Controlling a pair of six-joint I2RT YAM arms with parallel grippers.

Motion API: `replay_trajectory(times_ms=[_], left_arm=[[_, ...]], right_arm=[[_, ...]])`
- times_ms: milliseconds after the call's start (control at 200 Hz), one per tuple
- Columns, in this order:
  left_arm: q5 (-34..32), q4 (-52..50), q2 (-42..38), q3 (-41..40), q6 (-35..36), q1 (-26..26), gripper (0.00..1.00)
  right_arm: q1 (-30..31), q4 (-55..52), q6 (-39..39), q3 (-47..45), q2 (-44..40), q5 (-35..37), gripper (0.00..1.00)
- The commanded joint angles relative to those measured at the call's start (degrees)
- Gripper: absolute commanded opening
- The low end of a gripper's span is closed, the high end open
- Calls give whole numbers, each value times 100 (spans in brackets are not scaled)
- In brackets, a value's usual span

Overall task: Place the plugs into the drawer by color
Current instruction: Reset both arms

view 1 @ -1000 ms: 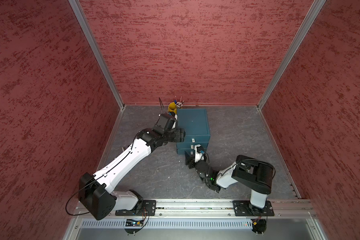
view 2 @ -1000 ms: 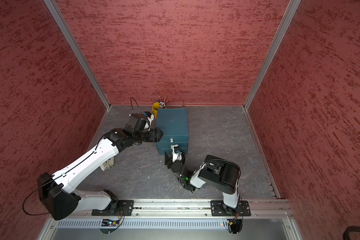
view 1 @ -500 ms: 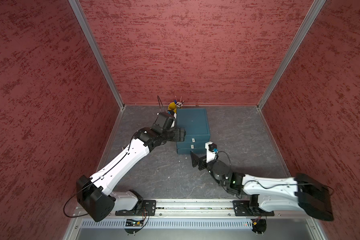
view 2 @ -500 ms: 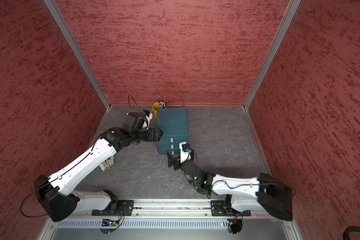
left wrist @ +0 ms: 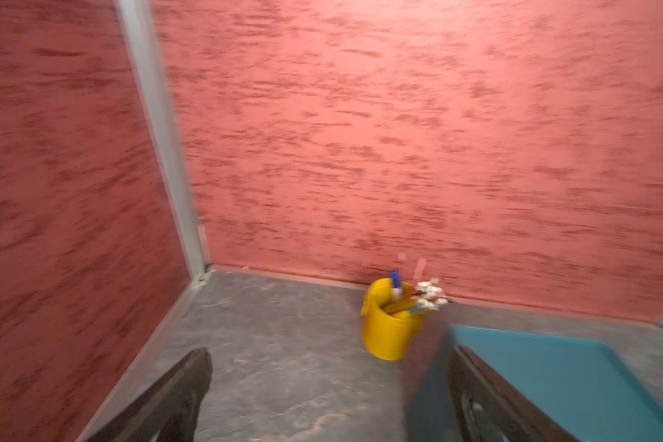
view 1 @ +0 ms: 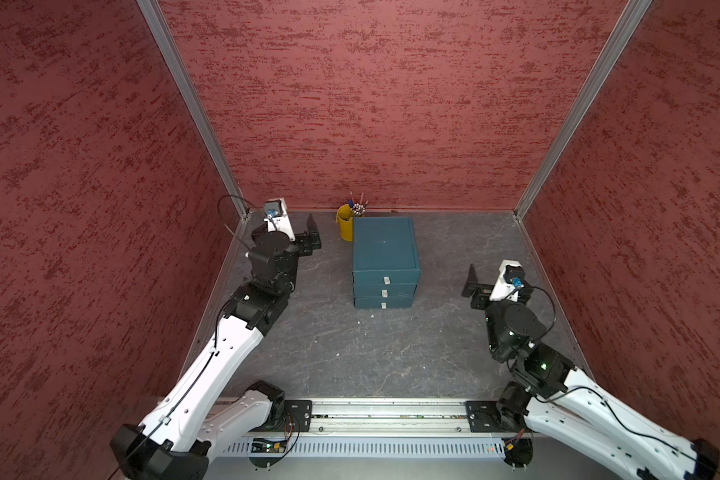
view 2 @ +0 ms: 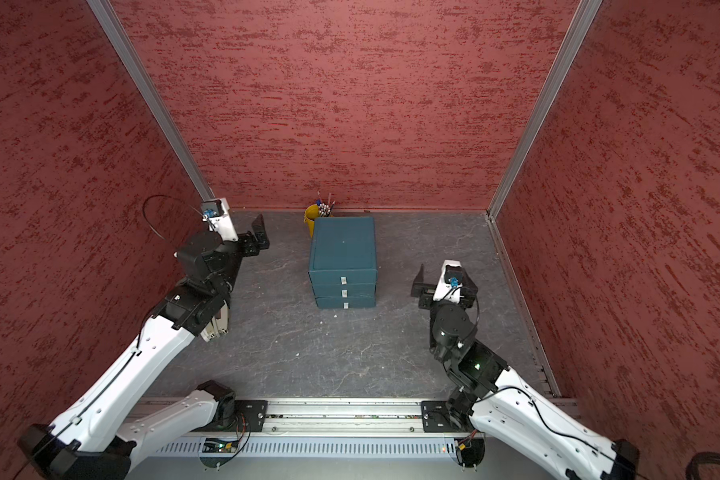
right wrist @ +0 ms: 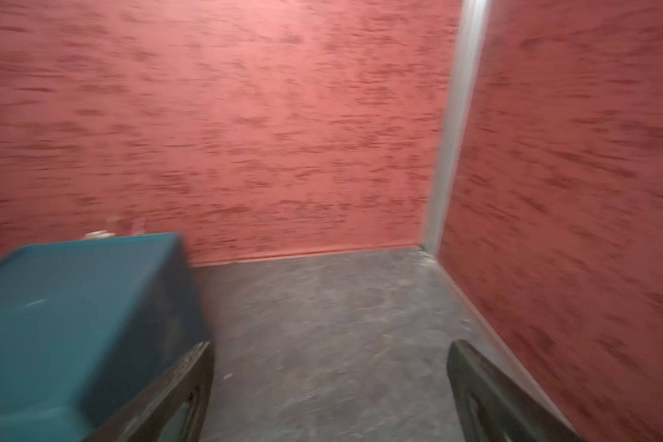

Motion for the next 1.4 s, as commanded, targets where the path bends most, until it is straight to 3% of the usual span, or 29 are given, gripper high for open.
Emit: replay_trajectory(times_ms=[0,85,185,250,276,486,571,626,691,746,791,902,962,1117,1162,1393], left_arm=[[-337,2714,261,-1359,311,856,100],[-368,2555,720,-1686,-197,1422,100],[-311,3163,1188,-2306,-175,1630,100],[-79,3485,1388,-2662,-159,1721,100],[-34,3630,1433,-2727,-29,1741,100],[1408,3110,1658,-2581,114,1913,100],[1654,3633,1955,-2776,327,1842,100],[1650,3611,2087,-2695,365,1808,100],[1656,3481,2142,-2600,319,1858,100],[1666,3479,2136,-2611,310,1861,100],[1681,3474,2117,-2616,291,1843,100],[1772,3479,2169,-2593,-375,1862,100],[1835,3629,2344,-2521,-208,1789,100],[2298,5395,3247,-2939,153,1712,100],[2374,4985,3121,-2854,42,1765,100],[3054,5609,3159,-3145,-88,2098,100]], right_arm=[[-1599,-403,1062,-160,712,-949,98],[-2338,-26,1454,-408,1405,-1300,98],[-2462,1095,1344,-897,2142,-732,98],[-2531,2019,1150,-1212,2648,-761,98],[-2549,1821,1208,-1085,2755,-774,98],[-2796,4479,272,-1244,3884,-2331,98],[-2904,5615,-138,-1274,4756,-3237,98],[-3004,5090,-198,-1115,4786,-4097,98],[-3067,6195,-237,-1316,5337,-4165,99],[-3181,5703,-90,-1335,5079,-4346,98],[-3264,5991,-50,-1343,5221,-4388,98],[-3300,5573,9,-1168,5156,-4308,98],[-3298,5591,10,-1186,5153,-4320,98],[-3301,5523,9,-1160,5145,-4331,98],[-3301,5532,7,-1151,5156,-4333,98],[-3292,5445,-12,-1107,5162,-4379,98]])
